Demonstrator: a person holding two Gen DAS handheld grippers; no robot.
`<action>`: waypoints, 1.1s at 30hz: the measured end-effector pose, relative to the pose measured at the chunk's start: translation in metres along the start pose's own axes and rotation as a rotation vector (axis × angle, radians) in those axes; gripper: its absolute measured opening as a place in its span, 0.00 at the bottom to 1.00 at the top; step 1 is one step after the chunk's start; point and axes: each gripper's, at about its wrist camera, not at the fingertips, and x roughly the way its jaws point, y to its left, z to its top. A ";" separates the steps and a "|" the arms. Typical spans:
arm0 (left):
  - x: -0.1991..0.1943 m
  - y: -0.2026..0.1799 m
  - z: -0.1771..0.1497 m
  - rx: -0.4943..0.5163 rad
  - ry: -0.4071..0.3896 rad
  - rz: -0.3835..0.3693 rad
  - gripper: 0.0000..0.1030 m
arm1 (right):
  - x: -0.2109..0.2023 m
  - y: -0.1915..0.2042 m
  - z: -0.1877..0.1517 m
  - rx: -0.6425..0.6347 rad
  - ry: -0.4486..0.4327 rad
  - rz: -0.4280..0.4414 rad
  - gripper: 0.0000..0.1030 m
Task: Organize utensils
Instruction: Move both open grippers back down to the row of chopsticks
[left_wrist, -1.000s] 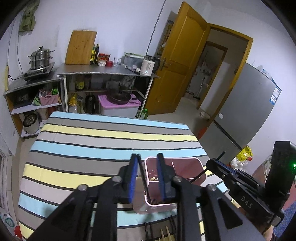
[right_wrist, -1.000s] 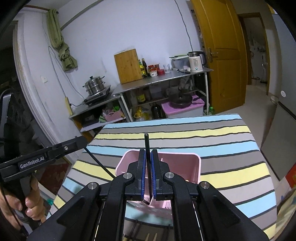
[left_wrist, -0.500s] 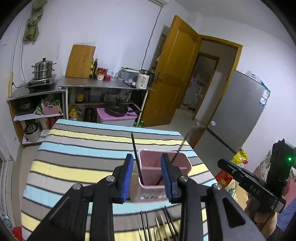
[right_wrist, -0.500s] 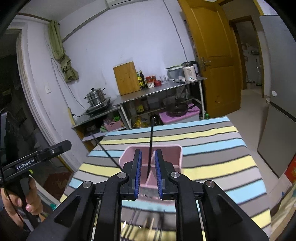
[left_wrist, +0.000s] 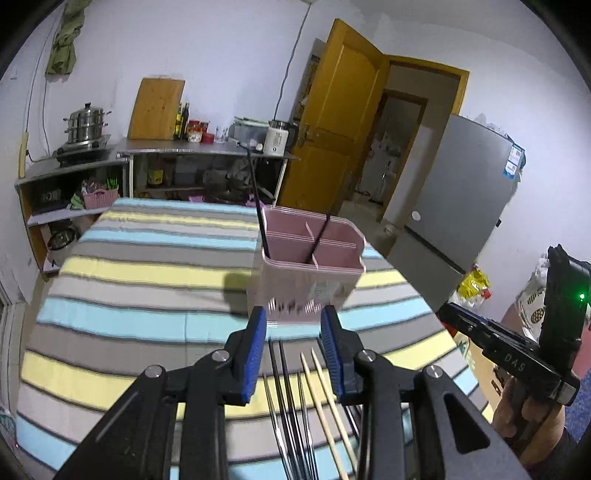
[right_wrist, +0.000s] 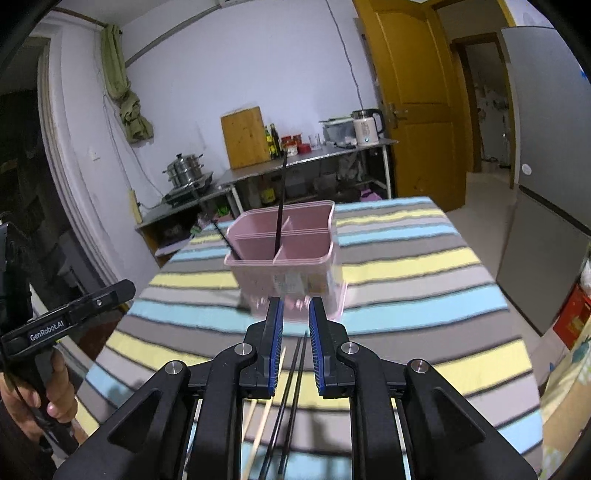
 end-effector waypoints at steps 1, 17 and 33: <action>0.000 0.001 -0.006 -0.003 0.007 0.001 0.31 | 0.000 0.001 -0.004 -0.001 0.005 0.000 0.14; 0.028 0.009 -0.050 -0.011 0.126 0.018 0.31 | 0.030 0.003 -0.045 -0.002 0.120 0.016 0.14; 0.105 0.019 -0.056 0.000 0.271 0.027 0.31 | 0.105 -0.004 -0.054 0.001 0.267 0.007 0.14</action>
